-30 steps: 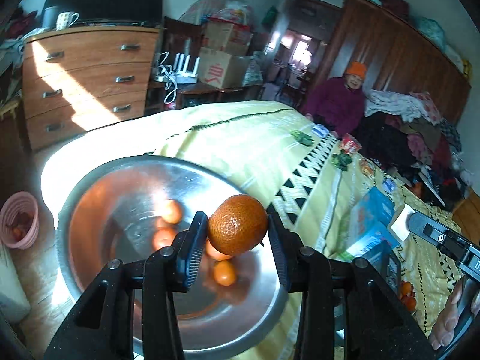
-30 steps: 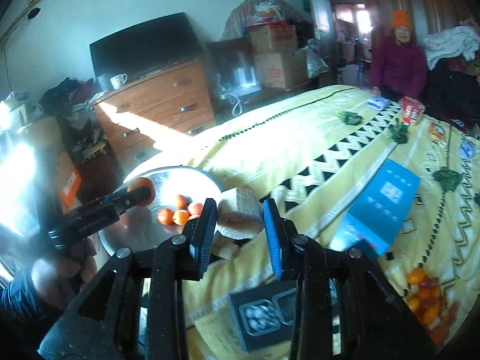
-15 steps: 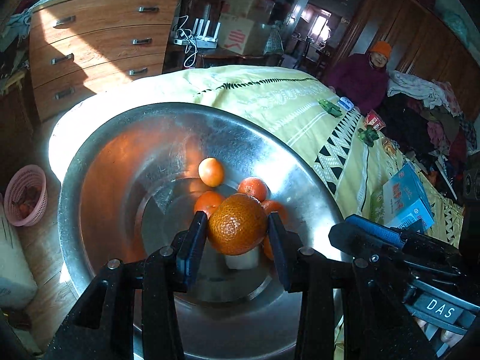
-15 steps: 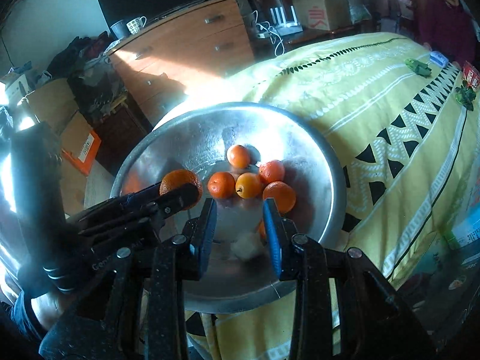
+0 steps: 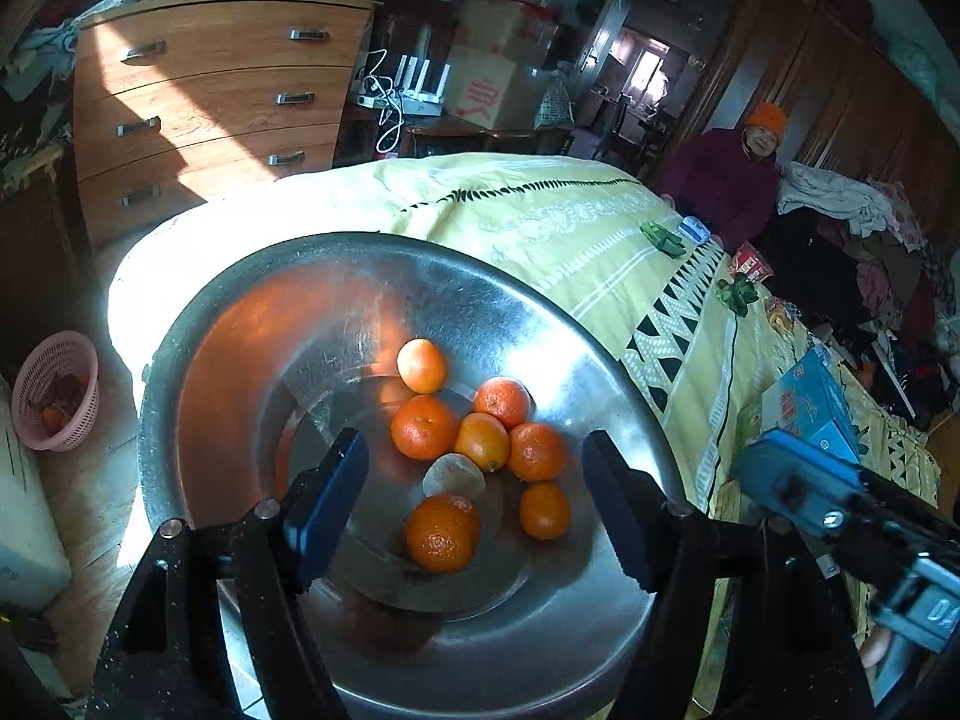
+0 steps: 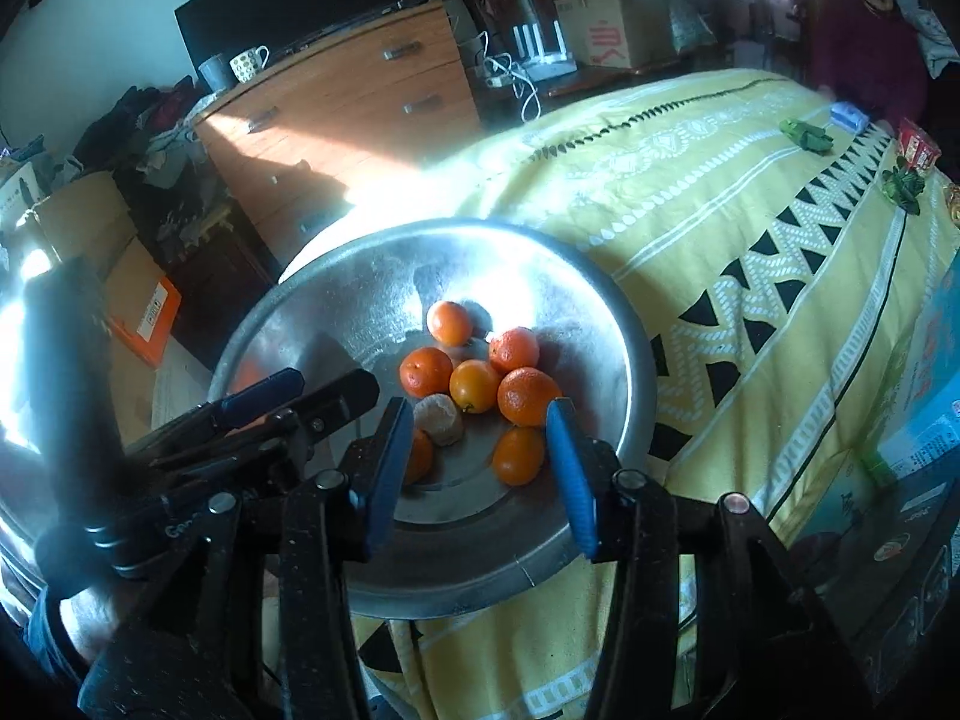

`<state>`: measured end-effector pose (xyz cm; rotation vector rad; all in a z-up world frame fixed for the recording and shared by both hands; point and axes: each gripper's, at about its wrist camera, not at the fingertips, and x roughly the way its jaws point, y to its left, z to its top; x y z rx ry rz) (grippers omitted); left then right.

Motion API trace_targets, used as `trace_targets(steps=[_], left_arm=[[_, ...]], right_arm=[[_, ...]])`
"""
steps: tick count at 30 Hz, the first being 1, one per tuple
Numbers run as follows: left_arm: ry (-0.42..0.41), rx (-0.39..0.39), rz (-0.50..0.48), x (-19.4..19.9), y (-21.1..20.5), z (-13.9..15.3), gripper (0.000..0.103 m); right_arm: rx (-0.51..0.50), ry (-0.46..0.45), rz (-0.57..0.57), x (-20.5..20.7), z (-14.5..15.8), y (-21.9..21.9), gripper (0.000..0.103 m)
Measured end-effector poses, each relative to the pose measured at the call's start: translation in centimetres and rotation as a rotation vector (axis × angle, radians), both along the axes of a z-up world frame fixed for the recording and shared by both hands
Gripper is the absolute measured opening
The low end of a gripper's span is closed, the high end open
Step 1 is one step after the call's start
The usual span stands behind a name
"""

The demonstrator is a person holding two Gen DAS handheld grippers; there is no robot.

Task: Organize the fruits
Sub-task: 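Lower the orange and root chunk into the steel bowl and open both tools, then move both open tools back over the fruit pile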

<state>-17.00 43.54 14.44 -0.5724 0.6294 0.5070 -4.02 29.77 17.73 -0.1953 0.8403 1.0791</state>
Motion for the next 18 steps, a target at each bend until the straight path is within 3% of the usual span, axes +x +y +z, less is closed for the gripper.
trace_targets(steps=[5,9,12,18], left_arm=[[-0.064,0.061,-0.007,-0.9,-2.3,2.9,0.075],[-0.143,0.119,-0.061,-1.3,-5.7,6.1,0.075],[-0.206,0.171,-0.125,-1.0,-9.6,8.3,0.079],[-0.261,0.216,-0.344,1.2,-19.2,10.0,0.08]], right_arm=[[0.108,-0.122,-0.002,-3.4,4.8,-4.8,0.049],[0.149,-0.211,-0.047,-6.3,6.0,-11.4,0.061],[0.137,-0.237,-0.133,-7.3,5.0,-16.3,0.068],[0.062,-0.159,-0.32,-7.4,0.2,-25.3,0.069]])
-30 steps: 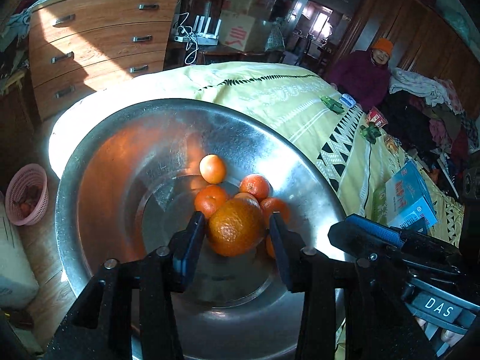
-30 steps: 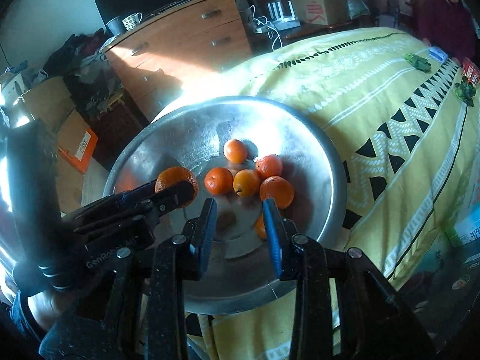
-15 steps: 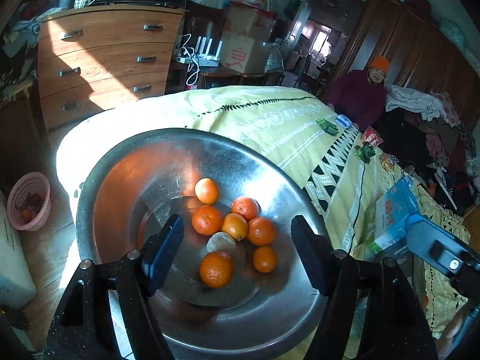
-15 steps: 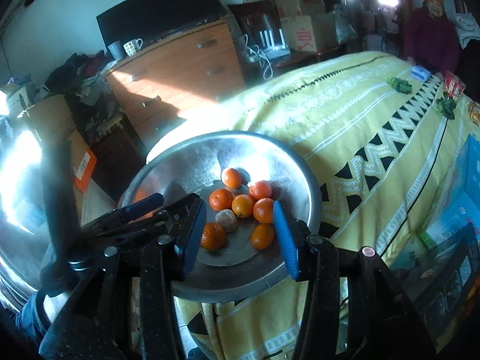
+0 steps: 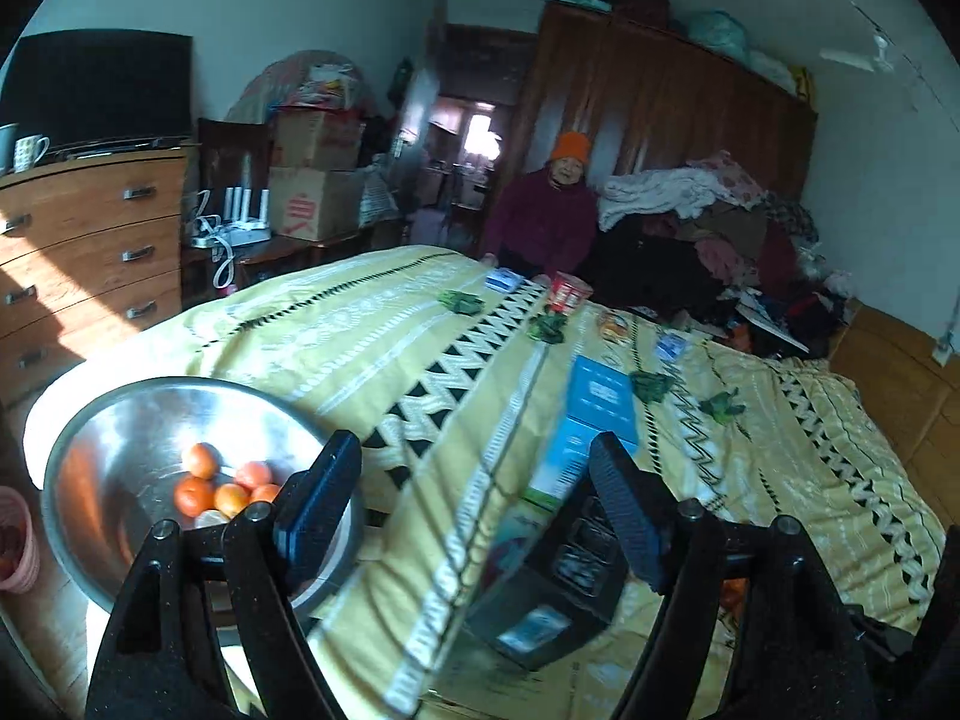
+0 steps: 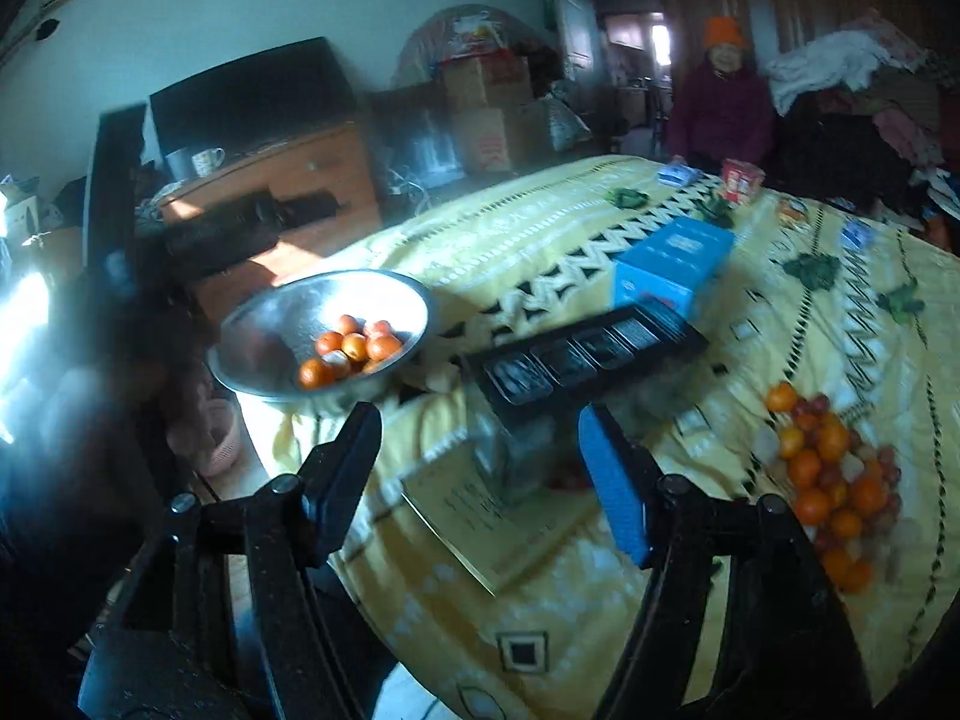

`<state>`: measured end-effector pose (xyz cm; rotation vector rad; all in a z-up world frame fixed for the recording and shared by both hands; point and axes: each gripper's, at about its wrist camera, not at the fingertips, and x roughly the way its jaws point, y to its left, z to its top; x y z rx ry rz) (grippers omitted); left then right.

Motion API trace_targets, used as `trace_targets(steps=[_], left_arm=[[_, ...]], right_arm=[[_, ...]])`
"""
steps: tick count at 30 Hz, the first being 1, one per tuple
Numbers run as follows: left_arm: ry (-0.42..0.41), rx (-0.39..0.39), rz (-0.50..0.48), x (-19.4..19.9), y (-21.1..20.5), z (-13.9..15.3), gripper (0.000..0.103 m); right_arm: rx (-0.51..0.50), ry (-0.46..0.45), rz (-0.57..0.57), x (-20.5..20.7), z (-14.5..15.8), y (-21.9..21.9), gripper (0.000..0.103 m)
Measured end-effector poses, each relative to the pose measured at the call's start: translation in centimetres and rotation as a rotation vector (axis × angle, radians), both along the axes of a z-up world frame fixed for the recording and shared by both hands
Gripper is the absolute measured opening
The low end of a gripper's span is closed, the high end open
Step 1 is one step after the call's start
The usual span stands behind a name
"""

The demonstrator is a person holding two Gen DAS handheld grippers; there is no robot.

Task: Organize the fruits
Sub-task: 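Move both open tools back over the fruit pile, then grasp an orange with the left tool while the right grasps a beige block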

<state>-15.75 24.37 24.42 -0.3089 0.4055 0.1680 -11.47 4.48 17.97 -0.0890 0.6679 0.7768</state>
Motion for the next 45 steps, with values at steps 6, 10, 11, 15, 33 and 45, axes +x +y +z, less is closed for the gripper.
trace_targets(steps=[6,10,11,15,33,45], left_arm=[[0.053,0.027,-0.218,2.3,-9.6,-1.3,0.08],[0.124,0.038,-0.349,3.3,-15.1,-3.5,0.08],[0.143,0.041,-0.37,3.5,-16.1,-4.2,0.08],[0.225,0.05,-0.423,4.4,-18.7,-6.8,0.08],[0.403,0.037,-0.465,10.0,-22.0,-13.2,0.074],[0.44,0.036,-0.513,13.3,-25.0,-15.8,0.073]], right_arm=[[-0.01,0.122,-0.152,-0.1,-4.3,-7.2,0.069],[0.01,0.166,-0.229,-1.1,-6.1,-11.7,0.069],[0.024,0.178,-0.248,-1.1,-6.4,-12.7,0.069],[0.058,0.194,-0.325,-1.4,-7.1,-16.4,0.069],[-0.001,0.264,-0.405,7.9,-13.6,-21.0,0.066],[-0.077,0.315,-0.378,9.8,-16.2,-20.9,0.044]])
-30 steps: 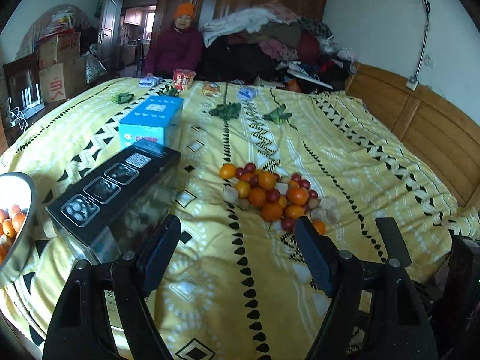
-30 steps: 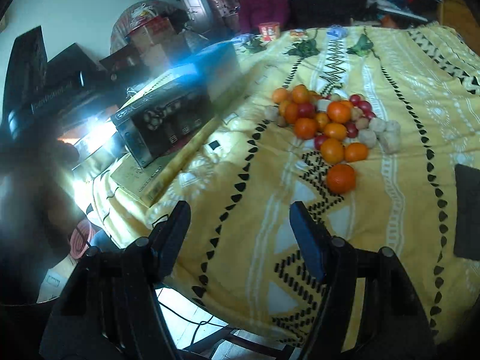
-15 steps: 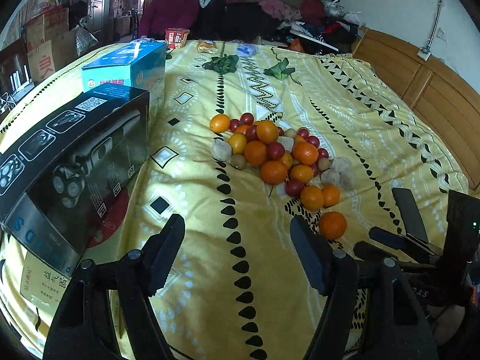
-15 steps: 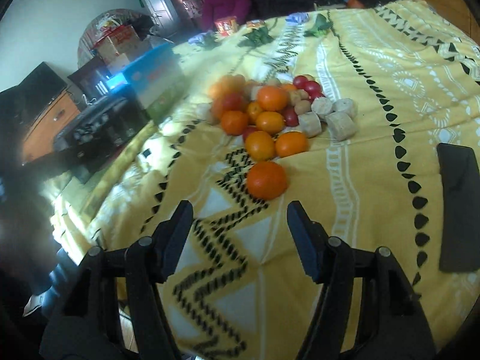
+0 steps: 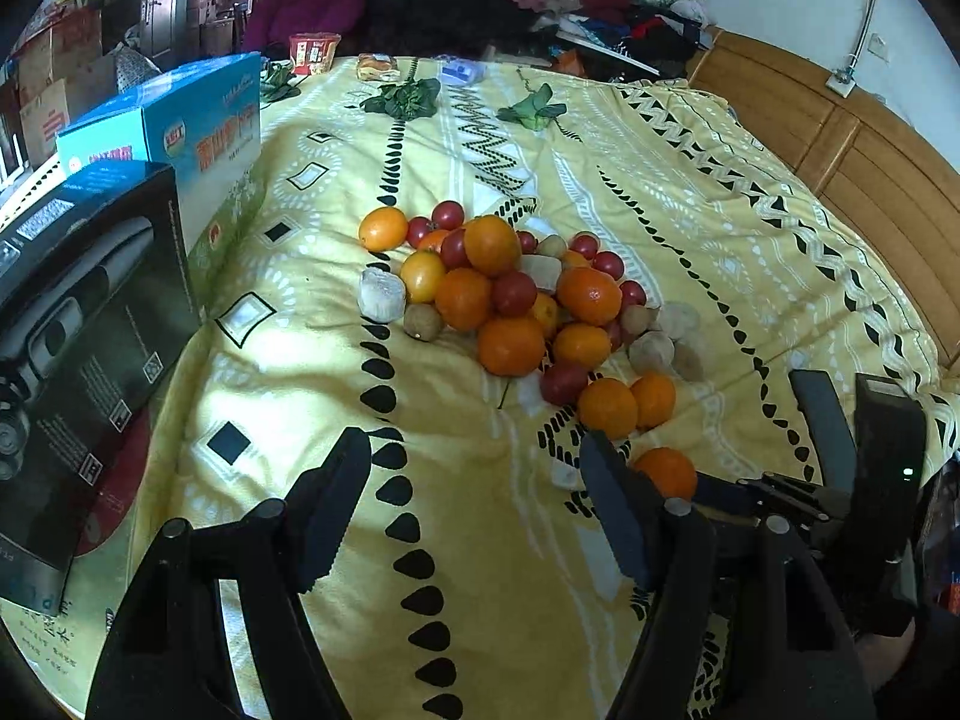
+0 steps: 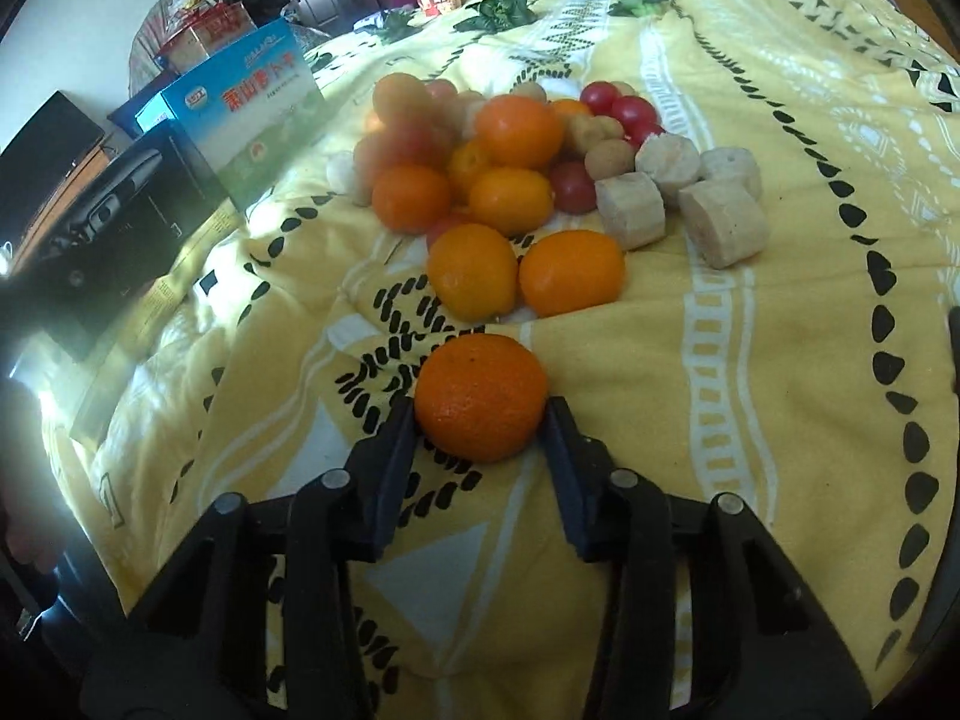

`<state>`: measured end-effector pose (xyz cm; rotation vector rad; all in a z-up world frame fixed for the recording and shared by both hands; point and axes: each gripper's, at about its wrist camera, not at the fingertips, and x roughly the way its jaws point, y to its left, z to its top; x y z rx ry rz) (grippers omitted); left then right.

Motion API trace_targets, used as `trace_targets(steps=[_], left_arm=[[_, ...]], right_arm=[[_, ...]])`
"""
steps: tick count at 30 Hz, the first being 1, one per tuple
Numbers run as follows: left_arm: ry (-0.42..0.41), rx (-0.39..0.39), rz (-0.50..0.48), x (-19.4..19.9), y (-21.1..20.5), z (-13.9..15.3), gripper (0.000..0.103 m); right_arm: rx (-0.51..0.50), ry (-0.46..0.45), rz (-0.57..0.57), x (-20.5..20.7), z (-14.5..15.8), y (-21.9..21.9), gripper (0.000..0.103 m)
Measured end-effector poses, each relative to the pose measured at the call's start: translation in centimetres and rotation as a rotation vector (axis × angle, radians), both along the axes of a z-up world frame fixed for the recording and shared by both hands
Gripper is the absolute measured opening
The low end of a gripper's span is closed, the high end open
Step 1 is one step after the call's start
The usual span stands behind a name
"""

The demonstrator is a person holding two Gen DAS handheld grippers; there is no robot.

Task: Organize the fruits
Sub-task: 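Grasp an orange with the left tool while the right grasps a beige block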

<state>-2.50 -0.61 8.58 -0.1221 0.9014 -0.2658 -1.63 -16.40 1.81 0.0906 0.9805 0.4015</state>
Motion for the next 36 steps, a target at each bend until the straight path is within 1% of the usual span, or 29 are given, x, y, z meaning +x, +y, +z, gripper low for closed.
trace_targets(steps=[2,4,5,6,7,8,9,11,12,15,17,18,19,20,21,24,26,27,28,29,31,34,36], left_arm=[[0.019,-0.008,0.016,0.2,0.2,-0.7,0.073],[0.02,-0.008,0.009,0.0,0.2,-1.0,0.073],[0.018,-0.005,0.005,0.0,0.1,-1.2,0.073],[0.019,-0.012,0.003,-0.1,0.1,-1.3,0.073],[0.024,-0.026,0.001,-0.2,0.0,-1.4,0.073],[0.031,-0.039,-0.005,-0.4,-0.2,-1.6,0.073],[0.035,-0.048,-0.016,-0.5,-0.4,-1.7,0.073],[0.034,-0.059,-0.05,-1.1,-1.0,-1.6,0.073],[0.033,-0.066,-0.065,-1.3,-1.2,-1.6,0.073],[0.044,-0.105,-0.104,-2.0,-1.6,-1.7,0.073],[0.045,-0.113,-0.143,-2.2,-2.3,-1.8,0.073],[0.043,-0.112,-0.16,-2.3,-2.8,-1.9,0.073],[0.04,-0.116,-0.177,-2.4,-3.2,-1.9,0.073],[0.038,-0.123,-0.194,-2.3,-3.6,-2.0,0.073],[0.034,-0.127,-0.208,-2.2,-4.0,-2.1,0.073],[0.025,-0.144,-0.249,-1.6,-5.3,-2.4,0.073],[0.025,-0.143,-0.294,-1.1,-6.5,-2.7,0.073],[0.026,-0.134,-0.313,-0.7,-7.1,-3.0,0.072],[0.032,-0.122,-0.334,-0.5,-7.7,-3.3,0.067],[0.04,-0.112,-0.349,-0.2,-8.3,-3.7,0.065],[0.047,-0.089,-0.352,0.2,-9.0,-4.3,0.064],[0.065,-0.086,-0.335,0.6,-9.6,-5.1,0.064],[0.059,-0.084,-0.34,0.5,-10.1,-5.2,0.063]], right_arm=[[0.02,-0.02,0.015,-0.8,1.5,-0.7,0.045],[0.057,-0.067,-0.004,-1.8,3.5,-2.1,0.059],[0.061,-0.103,-0.024,-2.0,4.6,-2.8,0.068],[0.049,-0.137,-0.049,-1.9,5.5,-3.6,0.069],[0.022,-0.144,-0.077,-1.0,6.0,-4.4,0.069],[-0.011,-0.134,-0.099,0.2,6.0,-5.0,0.067],[-0.052,-0.114,-0.13,1.9,5.7,-5.7,0.062],[-0.098,-0.046,-0.163,4.8,4.5,-6.6,0.054],[-0.126,-0.006,-0.16,6.1,3.6,-6.8,0.054],[-0.194,0.038,-0.103,7.7,2.2,-5.8,0.054],[-0.228,0.053,-0.082,8.1,1.6,-5.5,0.053],[-0.241,0.065,-0.072,8.5,1.0,-5.6,0.045],[-0.256,0.072,-0.076,8.7,0.7,-5.6,0.042],[-0.263,0.072,-0.089,8.9,0.6,-5.7,0.034],[-0.253,0.068,-0.106,8.8,0.8,-6.1,0.031],[-0.181,0.029,-0.146,6.7,2.5,-7.1,0.031],[-0.118,0.0,-0.164,4.8,3.8,-7.5,0.031],[-0.093,-0.007,-0.167,4.0,4.2,-7.5,0.031],[-0.069,-0.009,-0.169,3.1,4.4,-7.7,0.031],[-0.048,-0.006,-0.172,2.3,4.3,-7.8,0.031],[-0.02,0.008,-0.171,1.6,4.1,-7.8,0.031],[0.002,0.021,-0.173,0.9,3.7,-7.7,0.031],[0.015,0.027,-0.172,1.1,3.6,-7.5,0.031]])
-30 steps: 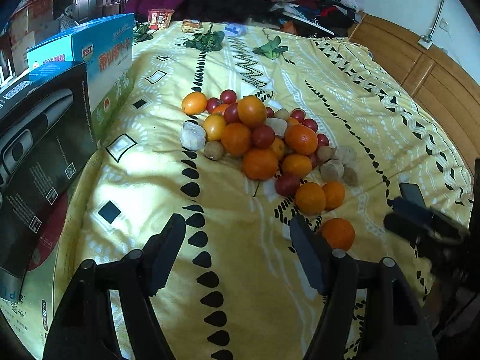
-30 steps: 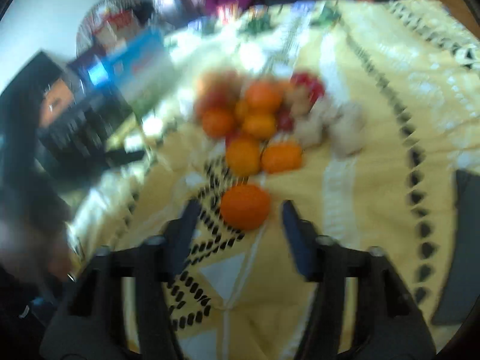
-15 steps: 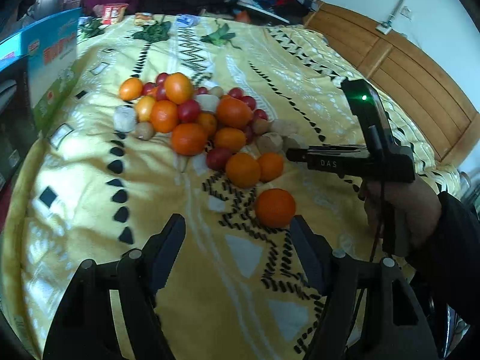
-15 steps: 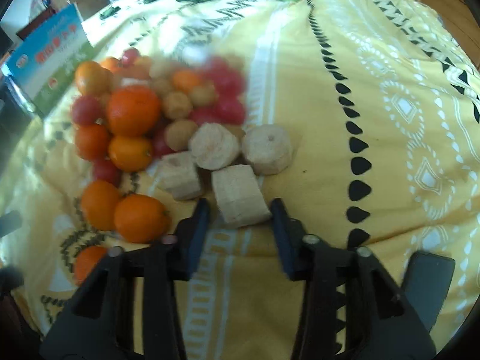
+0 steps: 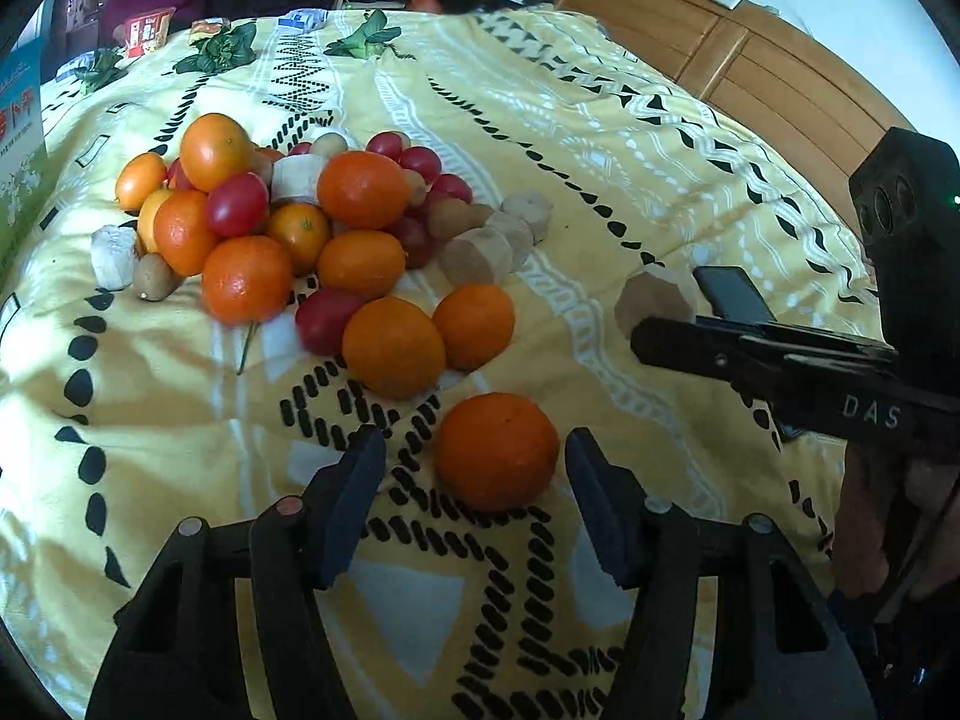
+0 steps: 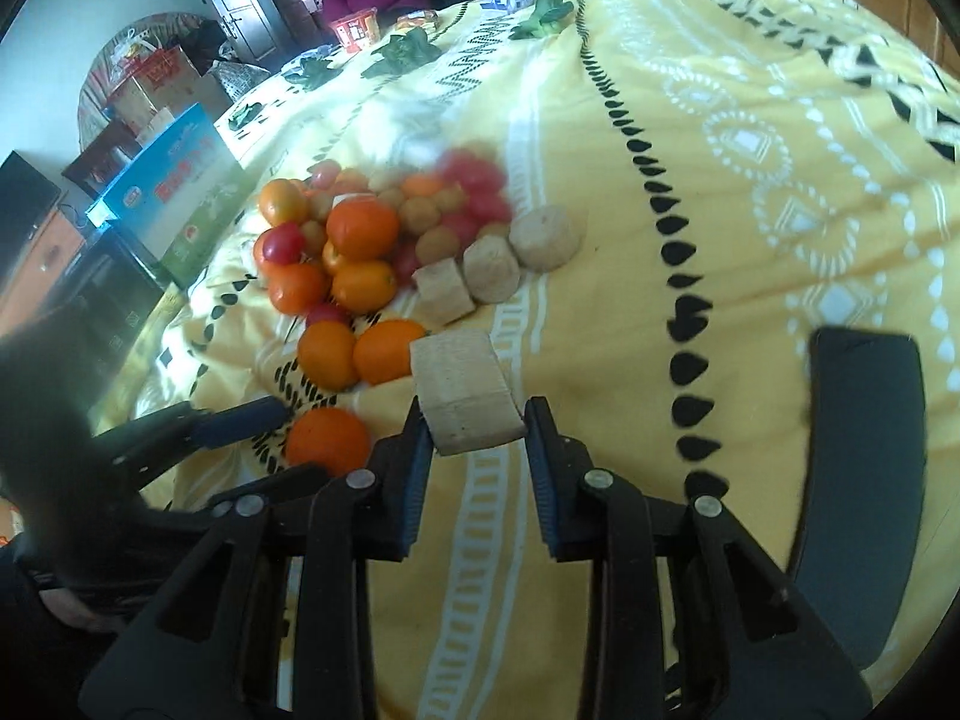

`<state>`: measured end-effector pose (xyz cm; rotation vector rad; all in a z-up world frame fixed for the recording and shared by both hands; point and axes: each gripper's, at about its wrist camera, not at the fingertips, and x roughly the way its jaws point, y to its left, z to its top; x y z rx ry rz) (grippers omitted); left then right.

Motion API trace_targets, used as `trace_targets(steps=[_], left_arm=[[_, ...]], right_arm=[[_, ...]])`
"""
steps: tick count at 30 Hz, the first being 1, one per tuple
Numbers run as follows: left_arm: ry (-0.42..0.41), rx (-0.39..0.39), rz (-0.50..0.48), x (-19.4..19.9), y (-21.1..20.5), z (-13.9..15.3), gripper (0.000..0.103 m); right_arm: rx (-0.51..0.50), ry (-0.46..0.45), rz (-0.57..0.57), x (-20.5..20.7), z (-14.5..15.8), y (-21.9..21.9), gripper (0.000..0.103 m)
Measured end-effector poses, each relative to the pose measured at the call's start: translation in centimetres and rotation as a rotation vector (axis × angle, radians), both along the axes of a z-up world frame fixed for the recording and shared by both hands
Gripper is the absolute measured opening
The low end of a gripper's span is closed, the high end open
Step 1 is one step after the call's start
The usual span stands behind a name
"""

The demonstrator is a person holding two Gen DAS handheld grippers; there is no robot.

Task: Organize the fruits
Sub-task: 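Grasp an orange with the left tool while the right grasps a beige block, then carry the orange and beige block over the steel bowl with both tools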

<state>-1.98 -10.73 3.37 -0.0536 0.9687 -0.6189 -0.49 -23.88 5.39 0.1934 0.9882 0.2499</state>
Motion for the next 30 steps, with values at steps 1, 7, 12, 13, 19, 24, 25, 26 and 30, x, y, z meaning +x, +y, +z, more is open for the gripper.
trace_targets(steps=[1,7,12,13,19,24,25,26,30], left_arm=[[-0.005,0.001,-0.006,0.0,-0.3,-0.1,0.062],[-0.013,0.047,-0.02,0.3,-1.5,-1.1,0.044],[-0.065,0.02,0.009,-0.6,-0.7,0.4,0.043],[-0.084,0.009,0.017,-1.0,-0.2,1.2,0.043],[-0.205,-0.002,0.115,-2.8,3.9,7.1,0.043],[-0.273,0.003,0.312,-3.9,11.9,12.4,0.043],[-0.289,0.013,0.353,-4.3,13.7,13.3,0.043],[-0.305,0.028,0.401,-4.7,15.9,14.2,0.043],[-0.358,0.042,0.587,-6.6,24.6,17.2,0.043]], right_arm=[[0.003,0.003,0.005,-0.1,-0.1,0.1,0.031],[0.02,0.01,-0.004,-0.4,-0.5,0.0,0.031],[0.021,-0.003,0.001,-0.9,-0.1,0.2,0.031],[0.019,-0.01,0.002,-1.1,0.2,0.3,0.031],[-0.009,-0.087,0.046,-1.5,3.5,2.7,0.031],[-0.026,-0.17,0.133,-1.0,7.8,7.9,0.031],[-0.033,-0.192,0.161,-0.8,8.9,9.6,0.031],[-0.039,-0.207,0.185,-0.7,9.7,11.0,0.031],[-0.074,-0.282,0.317,-0.7,13.6,18.9,0.031]])
